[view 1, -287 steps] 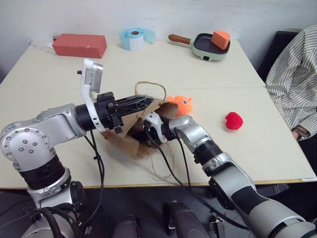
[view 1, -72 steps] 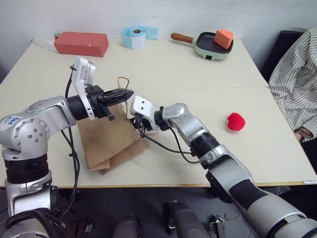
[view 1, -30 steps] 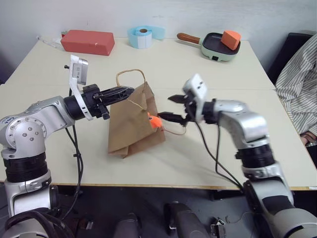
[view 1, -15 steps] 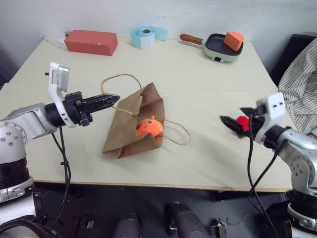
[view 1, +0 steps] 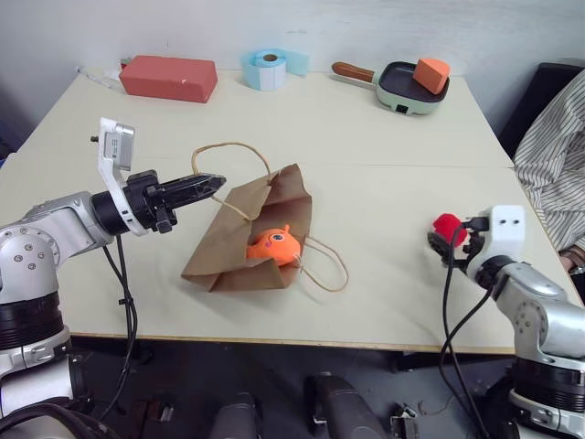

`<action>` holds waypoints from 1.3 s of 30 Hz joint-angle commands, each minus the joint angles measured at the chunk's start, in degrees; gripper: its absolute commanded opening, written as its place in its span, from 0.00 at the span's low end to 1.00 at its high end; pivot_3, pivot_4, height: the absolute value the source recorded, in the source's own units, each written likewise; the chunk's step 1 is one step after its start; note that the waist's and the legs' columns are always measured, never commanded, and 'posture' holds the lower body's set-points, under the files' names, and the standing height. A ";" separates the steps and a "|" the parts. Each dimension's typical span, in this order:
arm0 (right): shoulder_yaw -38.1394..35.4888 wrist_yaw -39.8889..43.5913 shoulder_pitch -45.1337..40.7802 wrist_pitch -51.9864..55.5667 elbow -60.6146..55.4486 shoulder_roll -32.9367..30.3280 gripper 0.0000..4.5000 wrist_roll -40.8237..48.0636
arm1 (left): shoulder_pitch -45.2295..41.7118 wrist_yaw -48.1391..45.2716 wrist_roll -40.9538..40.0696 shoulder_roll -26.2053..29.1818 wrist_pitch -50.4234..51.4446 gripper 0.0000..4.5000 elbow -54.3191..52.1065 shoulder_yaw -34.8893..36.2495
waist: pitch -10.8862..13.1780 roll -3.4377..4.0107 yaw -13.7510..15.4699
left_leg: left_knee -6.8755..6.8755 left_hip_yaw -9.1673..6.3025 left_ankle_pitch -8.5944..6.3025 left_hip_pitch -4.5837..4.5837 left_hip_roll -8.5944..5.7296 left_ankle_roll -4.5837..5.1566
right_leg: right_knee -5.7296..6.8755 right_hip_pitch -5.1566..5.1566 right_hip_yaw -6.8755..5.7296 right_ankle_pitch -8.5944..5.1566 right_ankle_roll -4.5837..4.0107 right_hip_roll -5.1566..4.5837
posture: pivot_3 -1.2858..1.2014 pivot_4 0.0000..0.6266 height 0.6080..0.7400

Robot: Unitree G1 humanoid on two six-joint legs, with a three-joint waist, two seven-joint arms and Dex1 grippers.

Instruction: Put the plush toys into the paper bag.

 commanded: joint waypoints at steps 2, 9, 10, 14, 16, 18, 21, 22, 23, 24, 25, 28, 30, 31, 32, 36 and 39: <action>0.00 0.11 -1.27 -3.79 0.59 0.07 0.80 0.48 | 0.32 0.39 -0.35 0.25 -1.21 0.00 -0.89 1.71 | 0.00 0.00 0.01 | 0.00 0.00 0.00 0.00 0.00 0.00 | 0.00 0.00 0.00 0.00 0.00 0.00 | 0.52 0.24 1.00; -1.63 4.69 -1.69 -5.22 -3.79 -1.47 0.29 5.56 | 0.37 1.21 -0.75 0.28 -1.32 0.00 -1.43 1.93 | 0.00 0.00 0.03 | 0.00 -0.01 0.00 0.00 0.00 0.00 | 0.03 0.00 -0.01 0.00 0.00 0.01 | 0.52 0.24 1.00; -1.30 6.01 -1.83 -5.32 -5.13 -1.96 0.22 6.66 | 0.38 1.34 -0.84 0.23 -1.29 0.00 -1.57 1.92 | 0.01 0.02 0.03 | 0.00 -0.01 0.00 0.00 0.00 0.00 | 0.03 0.00 -0.01 0.00 0.00 0.01 | 0.52 0.24 1.00; 3.23 10.40 -6.48 -0.46 -11.86 -0.84 0.01 14.92 | 0.22 1.65 -1.23 0.12 -1.20 0.00 -1.92 1.88 | 0.02 0.03 -0.34 | 0.00 0.00 0.00 0.02 0.01 0.00 | 0.06 0.00 0.01 0.00 0.00 0.02 | 0.52 0.24 1.00; 6.61 11.37 -9.28 1.23 -13.08 0.17 0.01 17.06 | 0.05 1.74 -1.29 0.11 -1.27 0.00 -1.89 1.86 | 0.02 0.03 -0.30 | 0.00 -0.03 0.01 0.04 0.03 -0.02 | 0.07 0.00 -0.01 0.00 0.00 0.05 | 0.52 0.24 1.00; 12.96 11.92 -13.80 1.00 -12.03 0.90 0.01 15.43 | -0.14 1.80 -1.16 0.03 -1.58 0.00 -1.79 1.85 | 0.02 0.03 -0.29 | 0.00 -0.06 0.01 0.03 0.05 -0.03 | 0.06 0.00 -0.05 0.00 0.00 0.05 | 0.52 0.24 1.00; 15.99 11.24 -16.40 0.67 -9.79 0.73 0.01 13.76 | -0.12 2.08 -1.18 -0.19 -1.73 0.00 -2.06 1.83 | 0.02 0.03 -0.03 | 0.01 -0.06 0.01 0.00 0.03 -0.02 | 0.06 -0.01 -0.04 0.00 0.00 0.02 | 0.52 0.24 1.00; 16.53 11.06 -16.24 -1.03 -9.16 -1.15 0.01 11.46 | -0.05 2.44 -1.46 -0.30 -1.71 0.00 -2.45 2.16 | 0.01 0.02 0.13 | 0.01 -0.09 0.00 -0.01 0.03 -0.01 | 0.06 -0.01 -0.07 0.00 0.00 0.02 | 0.52 0.24 1.00; 16.08 10.59 -15.98 -2.31 -8.68 -2.46 0.01 9.90 | 0.04 2.80 -1.75 -0.38 -1.63 0.00 -2.78 2.52 | 0.01 0.02 0.44 | 0.01 -0.12 0.00 -0.05 0.04 0.00 | 0.05 -0.01 -0.10 0.00 0.00 0.01 | 0.52 0.24 1.00; 14.64 9.54 -15.56 -2.34 -8.51 -3.19 0.01 9.42 | 0.20 3.03 -2.00 -0.39 -1.56 0.00 -3.06 2.80 | 0.01 0.01 0.70 | 0.03 -0.24 -0.03 -0.15 0.02 0.05 | 0.00 -0.01 -0.07 0.00 0.00 -0.01 | 0.52 0.24 1.00; 13.04 8.86 -14.89 -1.91 -8.74 -3.67 0.01 9.72 | 0.45 3.11 -2.12 -0.36 -1.54 0.00 -3.24 3.00 | 0.00 0.00 0.94 | 0.04 -0.30 -0.05 -0.21 0.00 0.09 | -0.05 -0.01 -0.07 0.00 0.00 -0.03 | 0.52 0.24 1.00; 8.30 6.52 -11.61 0.09 -10.90 -4.33 0.09 10.73 | 1.25 3.02 -2.08 -0.35 -1.57 0.00 -3.52 3.28 | 0.00 -0.01 1.40 | 0.02 -0.31 -0.09 -0.29 0.00 0.16 | -0.17 -0.01 -0.08 0.00 0.00 -0.03 | 0.52 0.24 1.00; 4.75 3.96 -8.94 1.60 -12.40 -3.94 0.21 10.93 | 1.36 2.94 -2.01 -0.37 -1.65 0.00 -3.40 3.27 | 0.00 0.00 1.55 | 0.01 -0.32 -0.09 -0.30 0.01 0.15 | -0.21 -0.01 -0.09 0.00 0.00 -0.03 | 0.52 0.24 1.00; 2.89 2.44 -7.58 2.19 -12.98 -3.60 0.29 10.81 | 1.33 2.86 -1.94 -0.38 -1.74 0.00 -3.30 3.17 | 0.00 0.00 1.58 | 0.01 -0.32 -0.09 -0.31 0.01 0.15 | -0.21 -0.02 -0.09 0.00 0.00 -0.03 | 0.52 0.24 1.00; 1.42 1.15 -6.28 2.49 -13.48 -3.34 0.36 10.54 | 1.24 2.76 -1.87 -0.38 -1.80 0.00 -3.13 3.07 | 0.00 0.00 1.53 | 0.02 -0.31 -0.08 -0.31 0.01 0.15 | -0.21 -0.01 -0.08 0.00 0.00 -0.02 | 0.52 0.24 1.00; -2.37 -2.85 -0.84 2.36 -13.93 -3.09 0.69 8.22 | 0.77 2.45 -1.48 -0.61 -2.15 0.00 -2.78 2.37 | 0.00 0.00 1.18 | 0.03 -0.25 -0.07 -0.26 0.01 0.12 | -0.10 -0.01 -0.01 0.00 0.00 0.00 | 0.52 0.24 1.00; -2.85 -5.23 1.48 1.68 -12.09 -2.92 0.91 6.24 | 0.64 2.53 -1.43 -0.80 -2.42 0.00 -2.75 2.08 | 0.00 0.00 0.90 | 0.02 -0.24 -0.05 -0.23 0.01 0.09 | -0.04 -0.01 0.00 0.00 0.00 0.03 | 0.52 0.24 1.00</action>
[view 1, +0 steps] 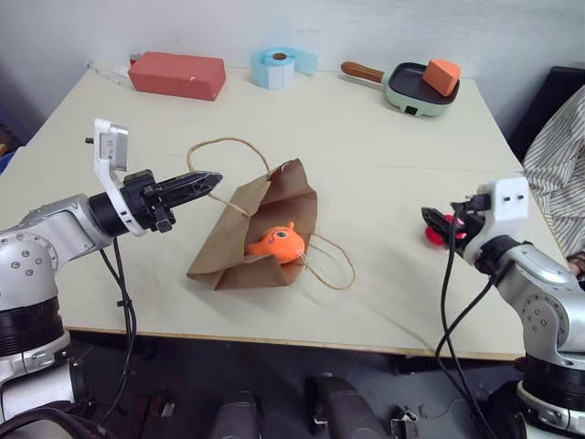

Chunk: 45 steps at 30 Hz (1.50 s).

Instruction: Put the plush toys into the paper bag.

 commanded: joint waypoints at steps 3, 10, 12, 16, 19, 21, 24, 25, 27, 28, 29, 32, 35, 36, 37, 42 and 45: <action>-1.73 -1.64 0.81 -0.83 1.51 1.79 0.99 -0.08 | -0.80 -0.49 -0.45 -0.01 -1.41 0.00 -1.13 0.41 | 0.00 0.00 -0.63 | 0.00 0.04 0.01 0.04 -0.01 -0.01 | 0.04 0.01 0.04 0.00 0.00 0.01 | 0.52 0.24 1.00; 0.90 -1.83 -2.88 -5.04 11.78 5.20 0.99 -1.42 | -1.62 -0.33 -0.43 0.21 -1.52 0.00 -0.91 -0.05 | 0.00 0.01 -1.07 | 0.00 0.09 0.03 0.10 0.00 -0.05 | 0.10 0.01 0.09 0.00 0.00 0.04 | 0.52 0.24 1.00; 1.19 -2.17 -3.77 -6.72 14.13 5.63 0.99 -2.22 | -1.83 -0.33 -0.38 0.27 -1.50 0.00 -0.80 -0.09 | 0.00 0.01 -1.01 | 0.01 0.09 0.03 0.11 -0.01 -0.05 | 0.10 0.01 0.08 0.00 0.00 0.04 | 0.52 0.24 1.00; 0.56 -1.99 -4.71 -9.34 15.83 6.66 0.72 -1.82 | -1.85 -0.42 -0.22 0.38 -1.64 0.00 -0.80 -0.05 | 0.00 0.01 -0.93 | 0.00 0.07 0.03 0.09 0.00 -0.05 | 0.09 0.01 0.07 0.00 0.00 0.04 | 0.52 0.24 1.00; 0.53 -1.71 -4.41 -10.22 15.80 6.50 0.49 -1.94 | -1.74 -0.26 -0.32 0.29 -1.59 0.00 -1.06 0.02 | 0.01 0.01 -0.95 | 0.00 0.08 0.03 0.09 0.00 -0.05 | 0.11 0.00 0.07 0.00 0.00 0.04 | 0.52 0.24 1.00; 0.56 -1.43 -4.16 -10.74 15.79 6.30 0.34 -1.97 | -1.75 -0.21 -0.32 0.21 -1.62 0.00 -1.14 -0.03 | 0.01 0.01 -0.99 | 0.00 0.07 0.03 0.09 0.00 -0.05 | 0.12 0.00 0.07 0.00 0.00 0.04 | 0.52 0.24 1.00; 0.59 -0.59 -3.91 -12.10 15.44 5.93 0.11 -1.94 | -1.65 -0.36 -0.24 0.26 -1.75 0.00 -1.08 0.01 | 0.01 0.02 -0.97 | 0.00 0.08 0.03 0.09 0.00 -0.05 | 0.11 0.00 0.08 0.00 0.00 0.04 | 0.52 0.24 1.00; 0.42 -0.37 -3.95 -12.16 15.24 5.78 0.05 -1.70 | -1.63 -0.45 -0.22 0.32 -1.78 0.00 -1.04 0.06 | 0.01 0.01 -0.97 | 0.00 0.08 0.03 0.09 0.00 -0.05 | 0.11 0.00 0.08 0.00 0.00 0.04 | 0.52 0.24 1.00; 0.25 -0.18 -3.97 -12.13 15.04 5.56 0.02 -1.49 | -1.56 -0.56 -0.22 0.41 -1.81 0.00 -0.99 0.14 | 0.01 0.02 -0.97 | 0.00 0.08 0.03 0.09 0.00 -0.05 | 0.11 0.01 0.08 0.00 0.00 0.04 | 0.52 0.24 1.00; 0.22 -0.08 -3.90 -12.17 14.99 5.45 0.02 -1.46 | -1.48 -0.60 -0.24 0.44 -1.83 0.00 -1.03 0.20 | 0.01 0.01 -0.97 | 0.01 0.08 0.03 0.09 0.00 -0.05 | 0.12 0.01 0.08 0.00 0.00 0.03 | 0.52 0.24 1.00; 0.46 0.12 -3.78 -12.16 14.97 5.13 0.02 -1.69 | -1.41 -0.64 -0.24 0.45 -1.85 0.00 -1.06 0.23 | 0.01 0.01 -0.97 | 0.00 0.08 0.03 0.09 0.00 -0.05 | 0.11 0.01 0.07 0.00 0.00 0.04 | 0.52 0.24 1.00; 1.02 0.05 -3.42 -11.97 14.58 4.23 0.02 -2.71 | -1.26 -0.65 -0.31 0.46 -1.87 0.00 -1.16 0.38 | 0.01 0.01 -0.92 | 0.00 0.07 0.03 0.09 0.00 -0.05 | 0.11 0.01 0.07 0.00 0.00 0.04 | 0.52 0.24 1.00; -1.37 -1.96 -3.42 -9.78 13.38 4.97 0.10 -1.16 | -1.04 -0.66 -0.36 0.48 -1.93 0.00 -1.33 0.55 | 0.01 0.02 -0.96 | 0.00 0.07 0.03 0.09 0.00 -0.05 | 0.11 0.01 0.07 0.00 0.00 0.04 | 0.52 0.24 1.00; -2.00 -2.39 -3.49 -9.13 12.71 5.30 0.16 -0.45 | -1.05 -0.68 -0.30 0.49 -1.96 0.00 -1.22 0.56 | 0.01 0.02 -0.97 | 0.00 0.08 0.03 0.09 0.00 -0.05 | 0.12 0.01 0.08 0.00 0.00 0.03 | 0.52 0.24 1.00; -2.27 -2.67 -3.49 -8.64 12.03 5.49 0.23 -0.01 | -1.03 -0.68 -0.32 0.53 -1.93 0.00 -1.20 0.62 | 0.01 0.02 -0.97 | 0.00 0.08 0.03 0.10 0.01 -0.05 | 0.13 0.00 0.08 0.00 0.00 0.03 | 0.52 0.24 1.00; -4.20 -5.99 -5.75 -6.51 11.93 7.34 0.61 1.84 | -1.01 -0.71 -0.32 0.57 -1.89 0.00 -1.08 0.66 | 0.01 0.02 -1.02 | 0.00 0.08 0.04 0.10 0.01 -0.06 | 0.13 0.01 0.08 0.00 0.00 0.04 | 0.52 0.24 1.00; -4.97 -7.35 -8.51 -7.13 15.15 8.20 0.61 2.07 | -1.51 -0.74 -0.12 0.44 -2.01 0.00 -0.76 0.34 | 0.01 0.02 -1.04 | 0.00 0.08 0.04 0.10 0.01 -0.06 | 0.13 0.00 0.08 0.00 0.00 0.04 | 0.52 0.24 1.00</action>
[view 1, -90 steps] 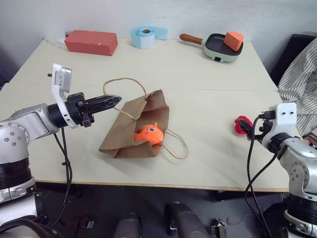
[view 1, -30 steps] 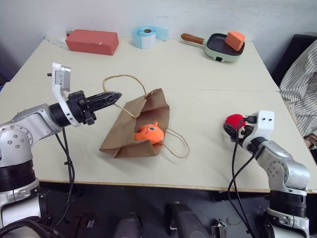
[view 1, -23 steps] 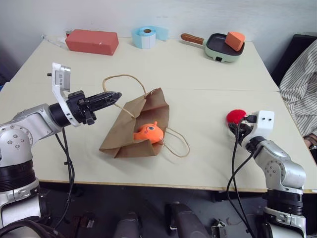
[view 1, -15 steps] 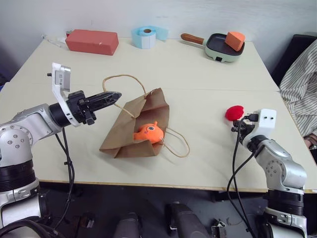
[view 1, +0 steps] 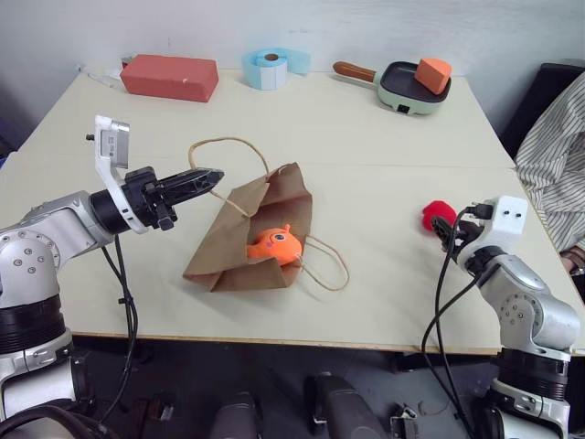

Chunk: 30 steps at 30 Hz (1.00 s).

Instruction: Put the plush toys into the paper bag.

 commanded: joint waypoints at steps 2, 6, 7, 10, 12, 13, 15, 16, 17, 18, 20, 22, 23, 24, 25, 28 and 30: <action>-2.53 -2.93 -4.38 -0.41 3.55 0.75 0.61 0.98 | -1.08 -0.56 -0.11 0.37 -1.47 0.00 -0.77 0.64 | 0.00 0.00 -0.02 | 0.00 0.00 0.00 0.00 0.00 0.00 | 0.00 0.00 0.00 0.00 0.00 0.00 | 0.52 0.24 1.00; -0.95 -4.06 -7.17 -2.39 11.18 0.26 0.61 -1.77 | -1.36 -0.71 0.16 0.28 -1.71 0.00 -0.57 0.34 | 0.00 0.00 0.00 | 0.01 0.00 0.00 0.00 0.00 0.00 | 0.00 0.00 -0.01 0.00 0.00 0.00 | 0.52 0.24 1.00; -0.63 -3.85 -7.67 -3.11 12.82 0.24 0.61 -2.12 | -1.43 -0.77 0.22 0.30 -1.81 0.00 -0.45 0.30 | 0.00 0.00 -0.02 | 0.01 0.00 0.00 0.00 0.00 0.00 | 0.00 0.00 -0.01 0.00 0.00 0.00 | 0.52 0.24 1.00; 1.06 -2.59 -8.42 -5.69 16.90 -0.03 0.57 -3.69 | -1.40 -0.86 0.28 0.35 -1.94 0.00 -0.48 0.29 | -0.01 -0.02 -0.12 | 0.02 0.03 0.01 0.01 -0.01 0.00 | 0.00 0.00 0.01 0.00 0.00 0.00 | 0.52 0.24 1.00; 1.64 -2.32 -8.54 -6.77 17.77 -0.05 0.47 -4.22 | -1.36 -0.90 0.27 0.37 -1.96 0.00 -0.51 0.30 | -0.02 -0.02 -0.15 | 0.02 0.02 0.01 0.03 0.00 0.00 | 0.01 0.02 0.00 0.00 0.00 0.00 | 0.52 0.24 1.00; 1.68 -2.10 -8.47 -7.17 17.65 0.13 0.40 -4.03 | -1.34 -0.97 0.32 0.42 -2.01 0.00 -0.46 0.31 | -0.02 -0.03 -0.19 | 0.02 0.02 0.01 0.04 0.00 0.00 | 0.01 0.03 0.01 0.00 0.00 0.00 | 0.52 0.24 1.00; 1.60 -1.79 -8.09 -7.47 16.75 0.45 0.26 -3.48 | -1.31 -1.07 0.43 0.50 -2.11 0.00 -0.26 0.36 | -0.03 -0.05 -0.22 | 0.02 0.03 0.01 0.06 0.00 0.00 | 0.01 0.06 0.01 0.00 0.00 0.00 | 0.52 0.24 1.00; 1.56 -1.35 -7.68 -7.35 15.75 0.52 0.19 -3.00 | -1.27 -1.11 0.46 0.52 -2.13 0.00 -0.21 0.38 | -0.04 -0.05 -0.22 | 0.02 0.03 0.01 0.07 0.00 0.00 | 0.01 0.07 0.01 0.00 0.00 0.00 | 0.52 0.24 1.00; 1.47 -0.89 -7.30 -6.99 14.48 0.60 0.14 -2.36 | -1.23 -1.13 0.50 0.52 -2.16 0.00 -0.21 0.38 | -0.04 -0.05 -0.21 | 0.02 0.02 0.01 0.08 0.00 0.00 | 0.02 0.07 0.01 0.00 0.00 0.00 | 0.52 0.24 1.00; 1.40 0.13 -6.96 -6.37 12.15 0.84 0.07 -0.99 | -1.19 -1.14 0.49 0.51 -2.16 0.00 -0.23 0.39 | -0.04 -0.05 -0.20 | 0.02 0.02 0.01 0.08 0.00 0.00 | 0.03 0.08 0.01 0.00 0.00 0.00 | 0.52 0.24 1.00; 1.52 2.97 -7.10 -2.66 5.31 1.92 0.01 4.86 | -1.21 -1.18 0.56 0.47 -2.23 0.00 -0.19 0.34 | -0.03 -0.05 -0.20 | 0.02 0.02 0.01 0.08 0.01 0.00 | 0.03 0.07 0.00 0.00 0.00 0.00 | 0.52 0.24 1.00; 3.64 6.41 -7.64 2.01 -2.10 2.61 0.01 11.14 | -1.38 -1.21 0.62 0.41 -2.28 0.00 -0.04 0.28 | 0.01 0.02 -0.42 | 0.01 0.02 0.01 0.07 0.01 0.00 | 0.05 0.05 0.01 0.00 0.00 0.00 | 0.52 0.24 1.00; 5.40 7.96 -8.05 4.83 -5.53 2.95 0.01 14.29 | -1.55 -1.20 0.65 0.36 -2.30 0.00 0.09 0.22 | 0.04 0.07 -0.57 | 0.01 0.02 0.01 0.07 0.02 0.00 | 0.08 0.03 0.02 0.00 0.00 0.00 | 0.52 0.24 1.00; 7.59 9.52 -8.38 7.31 -8.29 3.44 0.01 17.01 | -1.73 -1.21 0.68 0.30 -2.33 0.00 0.22 0.14 | 0.04 0.07 -0.70 | 0.01 0.02 0.01 0.07 0.02 -0.01 | 0.10 0.02 0.02 0.00 0.00 0.00 | 0.52 0.24 1.00; 9.99 10.85 -8.73 9.46 -10.28 3.82 0.01 19.05 | -1.93 -1.27 0.77 0.25 -2.41 0.00 0.41 0.02 | 0.04 0.07 -0.87 | 0.01 0.00 0.02 0.08 0.02 -0.03 | 0.11 0.03 0.00 0.00 0.00 0.00 | 0.52 0.24 1.00; 17.73 13.44 -10.76 12.60 -11.99 4.59 0.01 20.08 | -2.46 -1.47 1.08 0.09 -2.77 0.00 1.01 -0.38 | 0.03 0.05 -1.15 | 0.01 -0.06 0.03 0.08 0.03 -0.05 | 0.11 0.03 -0.04 0.00 0.00 0.01 | 0.52 0.24 1.00; 24.03 14.63 -14.50 11.96 -8.89 6.36 0.01 17.41 | -2.64 -1.60 1.07 -0.03 -2.91 0.00 1.24 -0.54 | 0.02 0.04 -1.22 | 0.01 -0.08 0.03 0.07 0.02 -0.05 | 0.07 0.04 -0.06 0.00 0.00 -0.01 | 0.52 0.24 1.00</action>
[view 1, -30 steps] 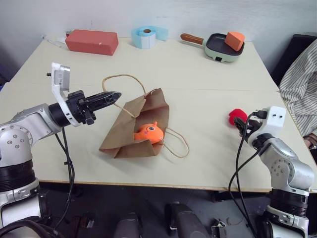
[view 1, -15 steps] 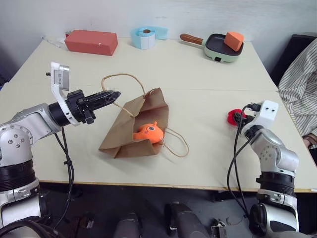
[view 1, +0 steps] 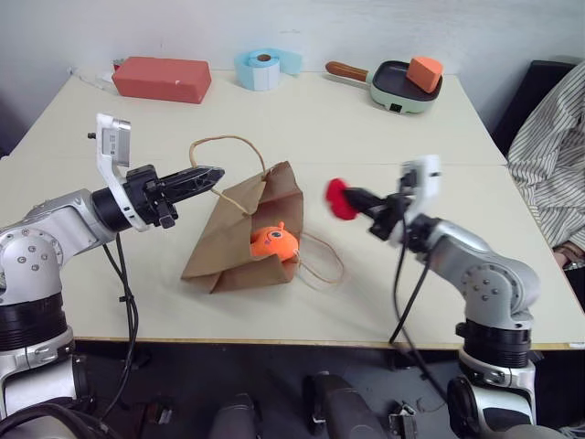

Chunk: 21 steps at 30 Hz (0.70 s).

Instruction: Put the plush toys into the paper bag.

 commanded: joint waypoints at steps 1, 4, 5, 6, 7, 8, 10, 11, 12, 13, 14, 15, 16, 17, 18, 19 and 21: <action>9.47 2.68 -5.85 -0.90 3.99 2.79 0.01 -3.45 | -1.47 -0.85 0.20 -0.11 -1.68 0.00 0.27 0.49 | 0.00 0.00 -0.14 | 0.00 0.00 0.00 -0.01 -0.01 0.01 | -0.01 -0.01 0.00 0.00 0.00 -0.01 | 0.52 0.24 1.00; 17.13 5.07 -12.90 -6.10 14.46 6.27 0.01 -10.58 | -1.72 -0.83 0.35 -0.75 -2.02 0.00 0.41 0.07 | 0.00 0.00 -0.38 | 0.02 0.01 0.01 0.00 -0.01 0.01 | 0.00 -0.04 0.01 0.00 0.00 -0.01 | 0.52 0.24 1.00; 18.84 5.94 -15.05 -8.73 18.05 7.67 0.01 -12.85 | -1.78 -0.81 0.40 -1.03 -2.14 0.00 0.42 -0.06 | 0.00 0.00 -0.40 | 0.02 0.00 0.02 0.00 -0.01 0.00 | 0.00 -0.06 0.00 0.00 0.00 -0.01 | 0.52 0.24 1.00; 19.54 6.25 -17.48 -11.05 22.02 9.62 0.01 -14.50 | -1.78 -0.79 0.47 -1.30 -2.26 0.00 0.34 -0.19 | 0.00 0.00 -0.43 | 0.02 -0.01 0.02 -0.01 0.00 -0.01 | 0.01 -0.07 -0.02 0.00 0.00 -0.01 | 0.52 0.24 1.00; 19.39 6.30 -19.64 -13.22 25.72 11.58 0.01 -15.57 | -1.73 -0.78 0.48 -1.48 -2.34 0.00 0.25 -0.24 | 0.00 0.00 -0.45 | 0.02 -0.02 0.02 -0.02 0.00 -0.01 | 0.01 -0.07 -0.04 0.00 0.00 -0.01 | 0.52 0.24 1.00; 18.96 6.28 -21.63 -14.99 29.22 13.25 0.01 -16.50 | -1.69 -0.75 0.47 -1.64 -2.42 0.00 0.17 -0.30 | 0.00 -0.01 -0.49 | 0.02 -0.02 0.02 -0.03 0.00 -0.01 | 0.01 -0.07 -0.04 0.00 0.00 -0.01 | 0.52 0.24 1.00; 18.62 7.25 -24.32 -16.85 33.40 14.88 0.12 -17.99 | -1.67 -0.48 0.38 -1.99 -2.49 0.00 -0.08 -0.33 | 0.00 -0.01 -0.45 | 0.02 -0.01 0.02 -0.06 -0.01 0.00 | -0.01 -0.07 -0.04 0.00 0.00 -0.03 | 0.52 0.24 1.00; 18.45 7.84 -24.98 -17.03 34.10 15.15 0.17 -18.36 | -1.69 -0.33 0.33 -2.16 -2.46 0.00 -0.20 -0.30 | -0.01 -0.01 -0.44 | 0.02 -0.03 0.02 -0.07 -0.01 0.00 | -0.01 -0.07 -0.06 0.00 0.00 -0.04 | 0.52 0.24 1.00; 18.13 8.45 -25.33 -16.49 33.69 15.13 0.24 -18.30 | -1.68 -0.17 0.26 -2.30 -2.41 0.00 -0.35 -0.25 | -0.01 -0.02 -0.43 | 0.02 -0.05 0.02 -0.09 0.00 0.00 | -0.02 -0.07 -0.09 0.00 0.00 -0.05 | 0.52 0.24 1.00; 17.75 8.97 -25.36 -15.66 32.66 14.90 0.32 -18.05 | -1.65 -0.05 0.19 -2.40 -2.33 0.00 -0.45 -0.19 | -0.02 -0.03 -0.40 | 0.02 -0.07 0.02 -0.10 -0.01 0.01 | -0.03 -0.07 -0.11 0.00 0.00 -0.06 | 0.52 0.24 1.00; 17.24 9.41 -25.11 -14.19 30.95 14.37 0.41 -17.41 | -1.55 0.07 0.10 -2.48 -2.25 0.00 -0.58 -0.12 | -0.02 -0.04 -0.34 | 0.02 -0.11 0.01 -0.12 -0.01 0.03 | -0.04 -0.07 -0.13 0.00 0.00 -0.07 | 0.52 0.24 1.00; 16.86 9.81 -24.73 -12.86 29.23 13.81 0.48 -16.85 | -1.44 0.23 -0.03 -2.53 -2.15 0.00 -0.76 -0.05 | -0.02 -0.04 -0.31 | 0.02 -0.14 0.00 -0.14 -0.01 0.04 | -0.04 -0.07 -0.14 0.00 0.00 -0.08 | 0.52 0.24 1.00; 16.47 10.29 -24.05 -11.51 27.04 12.90 0.55 -16.26 | -1.29 0.32 -0.10 -2.59 -2.09 0.00 -0.84 -0.03 | -0.02 -0.04 -0.28 | 0.02 -0.16 0.00 -0.17 -0.02 0.04 | -0.05 -0.07 -0.14 0.00 0.00 -0.09 | 0.52 0.24 1.00; 15.96 10.67 -23.12 -9.64 24.34 11.60 0.63 -15.59 | -1.15 0.46 -0.19 -2.67 -2.00 0.00 -0.97 -0.04 | -0.02 -0.04 -0.24 | 0.02 -0.19 0.00 -0.21 -0.02 0.05 | -0.08 -0.08 -0.16 0.00 0.00 -0.09 | 0.52 0.24 1.00; 15.45 11.01 -22.05 -7.84 21.59 10.13 0.63 -15.01 | -1.06 0.58 -0.25 -2.74 -1.92 0.00 -1.07 -0.06 | -0.02 -0.04 -0.21 | 0.03 -0.22 0.00 -0.22 -0.02 0.05 | -0.09 -0.08 -0.17 0.00 0.00 -0.10 | 0.52 0.24 1.00; 14.68 11.23 -20.52 -5.67 18.18 8.14 0.63 -14.14 | -1.04 0.73 -0.35 -2.85 -1.79 0.00 -1.11 -0.09 | -0.03 -0.04 -0.16 | 0.03 -0.29 0.00 -0.23 -0.02 0.05 | -0.09 -0.07 -0.18 0.00 0.00 -0.10 | 0.52 0.24 1.00; 12.19 11.19 -17.06 -1.10 11.30 3.99 0.63 -11.66 | -1.11 0.94 -0.40 -3.07 -1.64 0.00 -1.16 -0.18 | -0.03 -0.05 0.00 | 0.03 -0.36 0.00 -0.27 -0.03 0.05 | -0.11 -0.07 -0.18 0.00 0.00 -0.10 | 0.52 0.24 1.00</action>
